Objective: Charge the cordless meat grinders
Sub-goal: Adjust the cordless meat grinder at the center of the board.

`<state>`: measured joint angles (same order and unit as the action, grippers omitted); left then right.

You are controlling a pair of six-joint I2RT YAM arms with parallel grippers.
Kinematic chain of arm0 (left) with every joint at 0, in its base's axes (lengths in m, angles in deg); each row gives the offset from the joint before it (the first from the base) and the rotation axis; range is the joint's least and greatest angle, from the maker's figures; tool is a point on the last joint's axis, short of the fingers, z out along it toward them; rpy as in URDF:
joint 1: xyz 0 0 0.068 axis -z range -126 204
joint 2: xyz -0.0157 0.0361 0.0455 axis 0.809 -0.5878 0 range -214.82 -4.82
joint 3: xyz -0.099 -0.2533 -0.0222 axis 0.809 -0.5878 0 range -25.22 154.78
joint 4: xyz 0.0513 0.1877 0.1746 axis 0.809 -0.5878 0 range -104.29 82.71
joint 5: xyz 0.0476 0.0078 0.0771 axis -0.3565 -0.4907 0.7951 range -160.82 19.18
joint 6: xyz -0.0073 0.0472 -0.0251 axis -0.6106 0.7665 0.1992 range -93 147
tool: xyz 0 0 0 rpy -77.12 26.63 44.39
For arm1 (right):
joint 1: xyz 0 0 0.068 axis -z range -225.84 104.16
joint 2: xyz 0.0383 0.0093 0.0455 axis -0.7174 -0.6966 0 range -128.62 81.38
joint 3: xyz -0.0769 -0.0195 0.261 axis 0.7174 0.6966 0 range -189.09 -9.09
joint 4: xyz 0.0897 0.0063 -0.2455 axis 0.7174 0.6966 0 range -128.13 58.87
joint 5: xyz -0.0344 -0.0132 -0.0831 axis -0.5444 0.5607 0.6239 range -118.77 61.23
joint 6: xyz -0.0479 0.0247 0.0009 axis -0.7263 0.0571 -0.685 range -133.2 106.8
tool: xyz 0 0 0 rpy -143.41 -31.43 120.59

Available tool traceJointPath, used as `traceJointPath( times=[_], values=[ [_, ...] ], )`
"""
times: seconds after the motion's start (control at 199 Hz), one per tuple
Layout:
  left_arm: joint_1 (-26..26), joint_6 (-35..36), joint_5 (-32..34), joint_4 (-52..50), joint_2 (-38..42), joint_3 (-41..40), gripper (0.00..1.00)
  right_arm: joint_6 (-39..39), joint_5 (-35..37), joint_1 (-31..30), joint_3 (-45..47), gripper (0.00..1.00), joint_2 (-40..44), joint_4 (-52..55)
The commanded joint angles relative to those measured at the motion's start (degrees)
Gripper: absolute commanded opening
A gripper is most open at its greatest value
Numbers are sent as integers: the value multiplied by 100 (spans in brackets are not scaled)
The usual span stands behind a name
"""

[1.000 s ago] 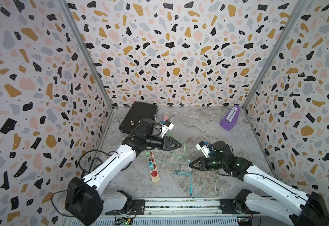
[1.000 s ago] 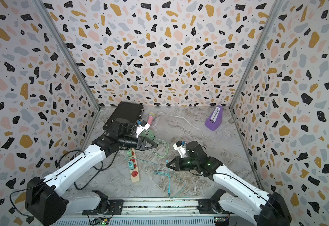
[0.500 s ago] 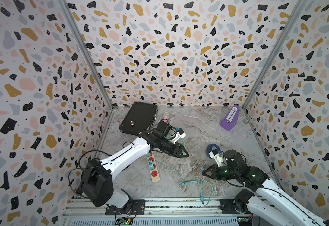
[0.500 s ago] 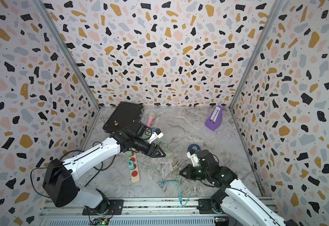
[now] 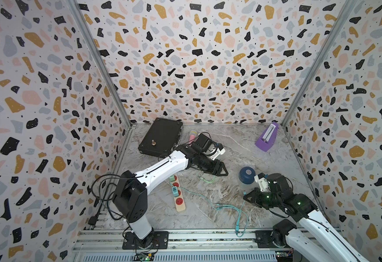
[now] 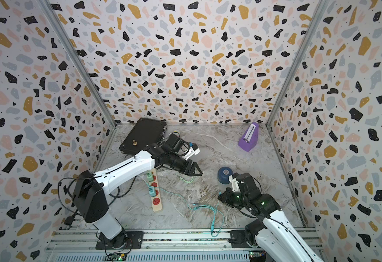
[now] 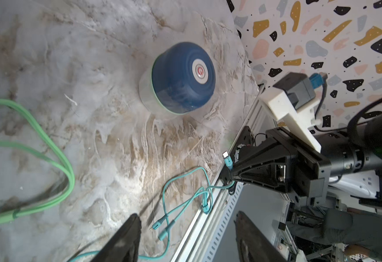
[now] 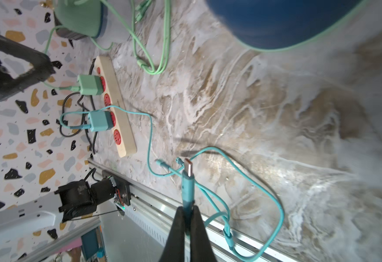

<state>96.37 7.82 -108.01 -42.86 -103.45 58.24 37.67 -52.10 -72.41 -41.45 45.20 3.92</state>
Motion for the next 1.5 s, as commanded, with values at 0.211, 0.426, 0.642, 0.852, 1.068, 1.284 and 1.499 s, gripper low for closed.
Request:
traceJointPath(
  times=[0.211,0.426,0.642,0.852,1.068,1.284,1.499],
  values=[
    [236,-385,286,343,-490,444,67,-682,1968,641,-692,0,-820,1216],
    [147,-411,256,445,24,-120,67,-1424,2095,1207,-897,0,-2001,553],
    [-358,-364,81,310,465,-526,67,-2565,2123,1480,-1443,0,-3258,-70],
    [-675,-194,150,1,726,-585,66,-3533,1460,1604,-1954,0,-4356,-557],
    [-804,-272,185,-26,731,-673,66,-3816,302,1505,-2255,0,-5155,-843],
    [-886,-273,192,-67,666,-631,66,-3764,-115,989,-2431,0,-5572,-891],
    [-979,-127,219,-265,678,-562,66,-3695,-465,855,-2361,0,-5377,-884]
  ],
)
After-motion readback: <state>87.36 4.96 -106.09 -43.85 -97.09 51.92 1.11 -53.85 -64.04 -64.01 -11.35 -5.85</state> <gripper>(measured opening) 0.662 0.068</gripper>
